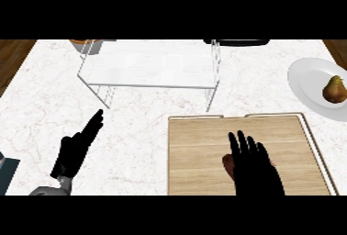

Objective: Pick the sweet potato from the tray and place it in the tiered shelf

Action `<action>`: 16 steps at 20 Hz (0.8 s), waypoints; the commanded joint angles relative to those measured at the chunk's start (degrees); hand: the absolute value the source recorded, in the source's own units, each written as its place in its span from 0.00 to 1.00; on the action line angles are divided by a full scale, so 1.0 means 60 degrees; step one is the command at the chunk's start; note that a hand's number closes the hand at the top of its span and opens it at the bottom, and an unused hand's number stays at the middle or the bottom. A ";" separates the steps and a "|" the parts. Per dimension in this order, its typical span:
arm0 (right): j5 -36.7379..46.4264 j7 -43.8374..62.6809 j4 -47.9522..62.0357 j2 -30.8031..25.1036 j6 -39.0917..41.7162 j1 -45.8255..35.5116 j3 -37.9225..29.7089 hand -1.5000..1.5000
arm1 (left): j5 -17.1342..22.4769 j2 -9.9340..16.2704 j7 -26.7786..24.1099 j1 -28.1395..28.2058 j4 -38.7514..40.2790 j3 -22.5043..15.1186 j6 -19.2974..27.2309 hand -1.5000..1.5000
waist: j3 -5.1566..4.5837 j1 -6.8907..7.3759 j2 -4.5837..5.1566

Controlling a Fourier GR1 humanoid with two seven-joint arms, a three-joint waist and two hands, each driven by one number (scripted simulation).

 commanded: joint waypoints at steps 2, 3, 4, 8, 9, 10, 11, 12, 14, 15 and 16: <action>0.0921 0.1479 0.0237 0.0559 0.0760 -0.0051 0.0003 0.00 | -0.0083 -0.0071 -0.0060 0.0449 -0.0334 -0.0057 -0.0019 0.50 | 0.0007 -0.0010 -0.0013; 0.0947 0.1111 0.0443 0.0340 0.0717 0.0073 -0.0201 0.00 | -0.0071 -0.0114 -0.0365 0.0216 0.0127 0.0080 -0.0060 0.50 | 0.0005 -0.0049 0.0001; 0.0899 0.0828 0.0861 0.0415 0.0597 0.0037 -0.0471 0.00 | 0.0061 -0.0019 -0.0039 -0.0101 0.0316 0.0174 -0.0286 0.50 | 0.0007 -0.0059 0.0014; 0.1661 0.1034 0.0571 0.0861 0.0857 0.0542 0.0095 0.00 | -0.0229 -0.0150 -0.0462 -0.0030 0.0623 0.0245 -0.0106 0.50 | 0.0005 -0.0088 0.0003; 0.1599 0.0987 0.0677 0.1221 0.1154 0.0170 -0.0167 0.00 | -0.0172 -0.0131 -0.0332 0.0189 0.0254 0.0198 -0.0236 0.50 | 0.0007 -0.0039 0.0001; 0.1824 0.0493 0.1455 0.1123 0.0413 0.0295 -0.0282 0.00 | 0.0108 0.0332 0.0091 -0.0193 -0.0078 0.0557 -0.0566 0.50 | 0.0012 -0.0028 0.0005; 0.1417 0.0340 0.0624 0.0717 0.1295 0.0458 -0.0739 0.00 | -0.0221 -0.0217 -0.0634 0.0123 0.0731 0.0281 -0.0233 0.50 | 0.0006 -0.0078 0.0009; 0.1533 0.0441 0.0906 0.1106 0.1483 0.0123 -0.0797 0.00 | -0.0404 -0.0563 0.0063 0.0044 -0.0112 -0.0094 0.0103 0.50 | 0.0010 -0.0037 0.0001; 0.1730 0.0070 0.1270 0.1087 0.1148 0.0183 -0.1111 0.00 | -0.0463 -0.0343 -0.0114 0.0512 -0.0175 0.0049 0.0051 0.50 | 0.0011 -0.0017 0.0000; 0.2199 0.0044 0.1138 0.0866 0.0806 0.0883 -0.0505 0.00 | -0.0305 -0.0373 0.0092 -0.0037 0.0122 0.0164 -0.0138 0.50 | 0.0011 -0.0083 -0.0002; 0.1912 -0.0285 0.1136 0.0815 0.1015 0.0676 -0.1097 0.00 | -0.0407 -0.0280 -0.0196 0.0232 0.0074 0.0201 -0.0182 0.50 | 0.0011 -0.0054 0.0001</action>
